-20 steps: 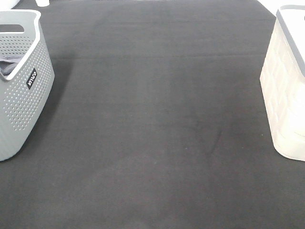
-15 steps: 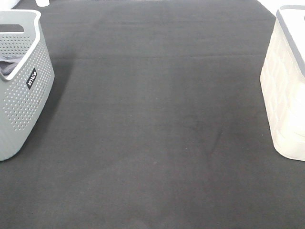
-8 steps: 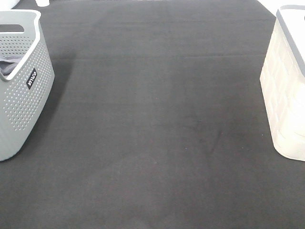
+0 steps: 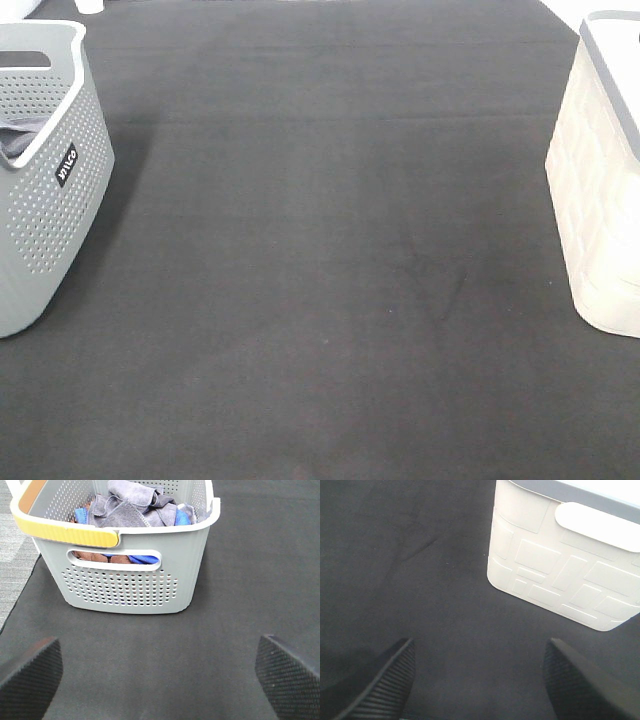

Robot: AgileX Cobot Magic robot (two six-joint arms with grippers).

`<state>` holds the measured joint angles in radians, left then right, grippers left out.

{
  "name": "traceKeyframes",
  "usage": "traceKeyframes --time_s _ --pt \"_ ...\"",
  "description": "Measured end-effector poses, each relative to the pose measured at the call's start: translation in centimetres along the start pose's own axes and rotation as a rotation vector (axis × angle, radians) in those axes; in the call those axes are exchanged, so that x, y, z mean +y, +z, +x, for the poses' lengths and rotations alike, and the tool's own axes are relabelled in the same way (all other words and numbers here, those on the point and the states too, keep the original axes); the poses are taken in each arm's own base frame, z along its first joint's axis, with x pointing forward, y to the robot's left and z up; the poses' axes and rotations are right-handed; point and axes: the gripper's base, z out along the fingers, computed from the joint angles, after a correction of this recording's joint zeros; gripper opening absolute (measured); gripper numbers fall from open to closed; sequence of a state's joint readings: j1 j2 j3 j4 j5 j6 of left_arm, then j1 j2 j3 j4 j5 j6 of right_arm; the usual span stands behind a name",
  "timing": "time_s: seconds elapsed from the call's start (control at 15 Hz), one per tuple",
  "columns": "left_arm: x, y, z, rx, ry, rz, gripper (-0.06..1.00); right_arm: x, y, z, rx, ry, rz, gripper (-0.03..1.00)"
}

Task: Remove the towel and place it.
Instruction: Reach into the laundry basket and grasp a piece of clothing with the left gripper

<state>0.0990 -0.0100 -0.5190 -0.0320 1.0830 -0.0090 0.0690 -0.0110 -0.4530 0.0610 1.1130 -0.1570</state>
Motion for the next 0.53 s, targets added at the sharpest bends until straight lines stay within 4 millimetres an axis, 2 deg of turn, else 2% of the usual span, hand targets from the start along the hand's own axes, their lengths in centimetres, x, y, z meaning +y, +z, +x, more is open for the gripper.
traceKeyframes --time_s 0.53 --pt "0.0 0.0 0.0 0.0 0.002 0.0 0.98 0.0 0.0 0.0 0.0 0.0 0.0 0.66"
